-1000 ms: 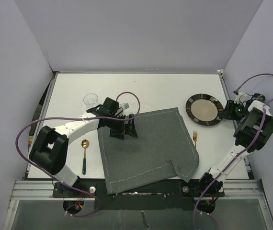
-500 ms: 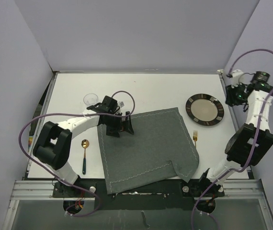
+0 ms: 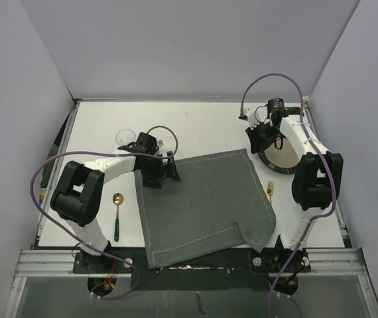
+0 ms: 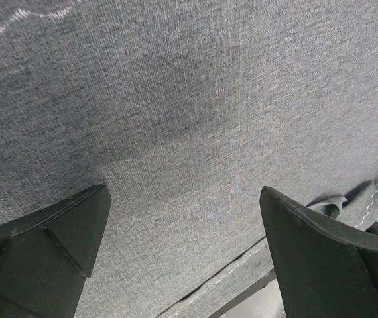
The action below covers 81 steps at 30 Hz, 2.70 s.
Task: Set the dinner table for one person
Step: Flatten out the napkin at the center of the board.
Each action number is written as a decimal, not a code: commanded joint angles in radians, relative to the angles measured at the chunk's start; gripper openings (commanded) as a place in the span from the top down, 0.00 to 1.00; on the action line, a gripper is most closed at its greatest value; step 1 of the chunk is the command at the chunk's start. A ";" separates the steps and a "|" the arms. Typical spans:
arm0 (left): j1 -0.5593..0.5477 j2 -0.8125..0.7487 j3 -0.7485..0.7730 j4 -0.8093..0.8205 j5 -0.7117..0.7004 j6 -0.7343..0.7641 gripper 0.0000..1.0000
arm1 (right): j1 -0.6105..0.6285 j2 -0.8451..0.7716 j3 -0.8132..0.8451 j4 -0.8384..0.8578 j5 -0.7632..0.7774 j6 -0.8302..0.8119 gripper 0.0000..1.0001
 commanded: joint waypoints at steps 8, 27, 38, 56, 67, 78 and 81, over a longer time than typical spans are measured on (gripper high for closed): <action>0.086 0.159 0.174 0.028 0.032 0.070 0.02 | 0.114 0.134 0.071 0.052 0.033 0.065 1.00; 0.166 0.440 0.538 -0.082 0.034 0.162 0.02 | 0.190 0.232 0.107 0.081 0.062 0.085 1.00; 0.189 0.604 0.767 -0.154 -0.017 0.205 0.02 | 0.213 0.257 0.113 0.089 0.083 0.085 1.00; 0.241 0.920 1.288 -0.294 0.000 0.180 0.02 | 0.238 0.243 0.044 0.144 0.167 0.076 1.00; 0.231 0.904 1.207 -0.242 0.069 0.167 0.02 | 0.238 0.255 0.022 0.171 0.228 0.045 1.00; 0.221 0.756 1.004 -0.159 0.097 0.185 0.02 | 0.230 0.256 -0.026 0.273 0.340 -0.009 1.00; 0.222 0.675 0.936 -0.128 0.091 0.191 0.02 | 0.226 0.278 0.004 0.279 0.363 -0.023 1.00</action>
